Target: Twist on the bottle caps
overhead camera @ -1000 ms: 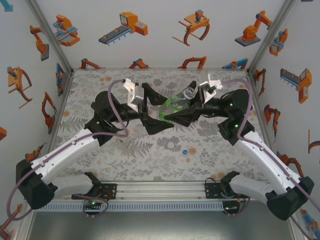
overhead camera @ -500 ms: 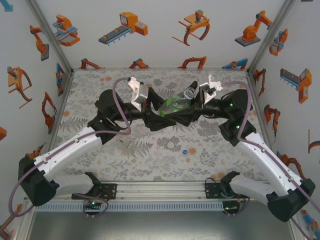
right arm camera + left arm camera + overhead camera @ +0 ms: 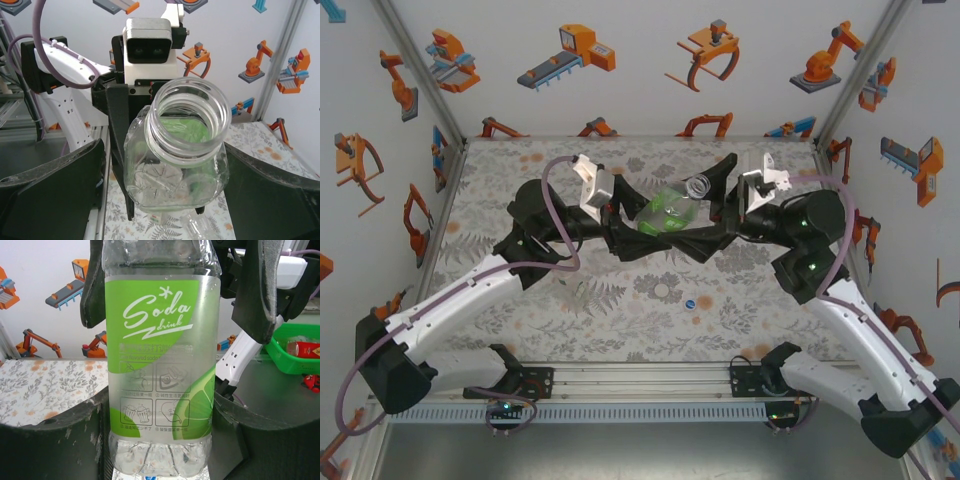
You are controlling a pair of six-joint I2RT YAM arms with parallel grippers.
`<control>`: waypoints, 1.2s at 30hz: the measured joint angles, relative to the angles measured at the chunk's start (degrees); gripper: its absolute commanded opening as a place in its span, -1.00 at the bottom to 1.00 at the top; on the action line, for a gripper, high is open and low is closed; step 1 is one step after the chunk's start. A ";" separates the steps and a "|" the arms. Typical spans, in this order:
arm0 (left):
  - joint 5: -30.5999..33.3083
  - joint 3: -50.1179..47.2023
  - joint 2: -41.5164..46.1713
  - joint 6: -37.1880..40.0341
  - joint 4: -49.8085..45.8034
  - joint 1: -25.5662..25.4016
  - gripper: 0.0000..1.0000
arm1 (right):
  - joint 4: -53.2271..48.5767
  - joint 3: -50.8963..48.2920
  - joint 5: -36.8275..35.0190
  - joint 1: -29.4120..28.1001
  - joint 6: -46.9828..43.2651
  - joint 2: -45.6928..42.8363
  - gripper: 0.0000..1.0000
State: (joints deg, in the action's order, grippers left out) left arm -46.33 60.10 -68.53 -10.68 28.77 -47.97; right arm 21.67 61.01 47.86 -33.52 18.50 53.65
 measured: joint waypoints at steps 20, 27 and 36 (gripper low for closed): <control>0.04 -0.72 1.51 0.48 -0.13 0.00 -0.04 | -0.85 1.77 -1.44 0.00 0.39 0.24 0.37; 0.13 -0.74 1.51 0.87 -0.48 -0.02 -0.03 | -0.81 2.19 -1.42 0.00 0.87 0.33 0.10; 0.28 -0.72 1.44 1.20 -0.57 -0.24 0.50 | -0.79 2.19 -1.03 0.00 1.05 0.57 -0.16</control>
State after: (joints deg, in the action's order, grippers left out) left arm -46.04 59.37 -67.09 -9.47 28.21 -48.21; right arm 20.88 63.20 46.83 -33.52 19.55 54.22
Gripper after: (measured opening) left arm 0.734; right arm 0.559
